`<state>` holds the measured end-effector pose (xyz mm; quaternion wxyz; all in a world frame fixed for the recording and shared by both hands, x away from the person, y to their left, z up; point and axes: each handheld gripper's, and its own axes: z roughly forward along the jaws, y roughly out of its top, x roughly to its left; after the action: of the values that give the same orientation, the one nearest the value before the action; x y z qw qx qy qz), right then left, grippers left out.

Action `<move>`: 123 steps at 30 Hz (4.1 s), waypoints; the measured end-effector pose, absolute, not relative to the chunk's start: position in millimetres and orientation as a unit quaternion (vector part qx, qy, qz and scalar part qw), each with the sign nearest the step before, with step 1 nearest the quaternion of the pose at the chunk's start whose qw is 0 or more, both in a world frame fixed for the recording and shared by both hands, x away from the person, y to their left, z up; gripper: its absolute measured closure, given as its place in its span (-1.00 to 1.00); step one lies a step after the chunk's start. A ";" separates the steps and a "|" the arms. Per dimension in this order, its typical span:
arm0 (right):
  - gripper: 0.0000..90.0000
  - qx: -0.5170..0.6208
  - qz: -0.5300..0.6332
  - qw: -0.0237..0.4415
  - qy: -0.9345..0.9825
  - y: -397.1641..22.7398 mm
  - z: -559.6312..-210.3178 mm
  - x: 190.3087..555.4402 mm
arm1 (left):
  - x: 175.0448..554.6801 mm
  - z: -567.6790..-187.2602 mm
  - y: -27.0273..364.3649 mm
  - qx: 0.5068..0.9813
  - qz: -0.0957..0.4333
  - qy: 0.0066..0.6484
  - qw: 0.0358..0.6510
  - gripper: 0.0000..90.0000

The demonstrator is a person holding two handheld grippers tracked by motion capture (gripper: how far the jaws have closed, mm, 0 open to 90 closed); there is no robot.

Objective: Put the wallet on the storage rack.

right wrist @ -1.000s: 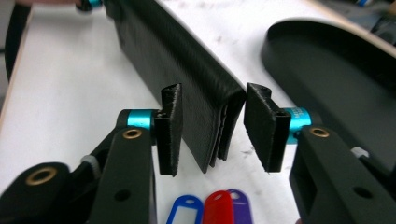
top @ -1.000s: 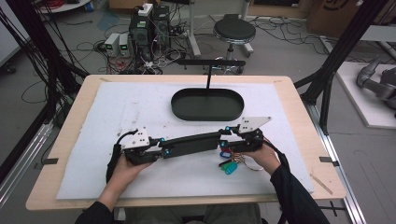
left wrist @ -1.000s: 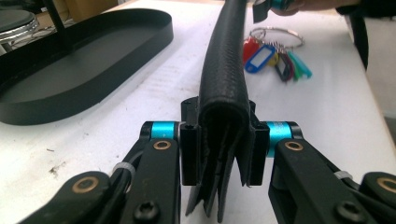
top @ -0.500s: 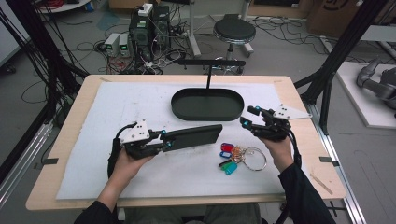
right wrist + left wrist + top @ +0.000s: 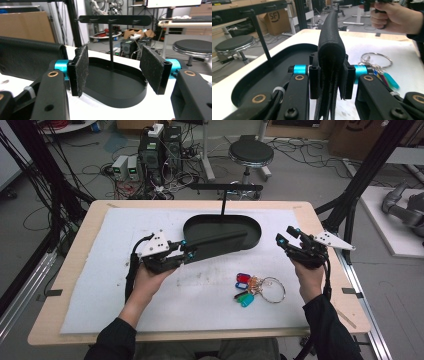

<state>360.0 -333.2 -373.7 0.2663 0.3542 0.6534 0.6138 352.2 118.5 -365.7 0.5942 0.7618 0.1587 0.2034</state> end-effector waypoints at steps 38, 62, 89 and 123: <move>-0.14 0.462 0.546 0.281 0.640 -353.0 -377.8 366.7 | 462.6 -394.5 69.5 0.765 0.222 0.199 0.570 0.65; -0.15 0.457 0.541 0.277 0.649 -351.7 -379.9 368.1 | 489.1 -429.9 62.1 0.751 0.206 0.246 0.577 0.63; -0.15 0.452 0.538 0.273 0.657 -347.1 -381.2 369.5 | 473.7 -407.9 75.4 0.777 0.204 0.304 0.512 -0.25; -0.23 0.433 0.525 0.272 0.681 -341.9 -377.7 362.1 | 350.8 -395.3 161.1 0.730 0.242 0.299 0.565 -0.29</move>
<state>362.1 -341.9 -377.7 0.2718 0.4328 0.6806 0.5249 350.8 161.1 -395.3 0.5652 0.7300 0.2987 0.2418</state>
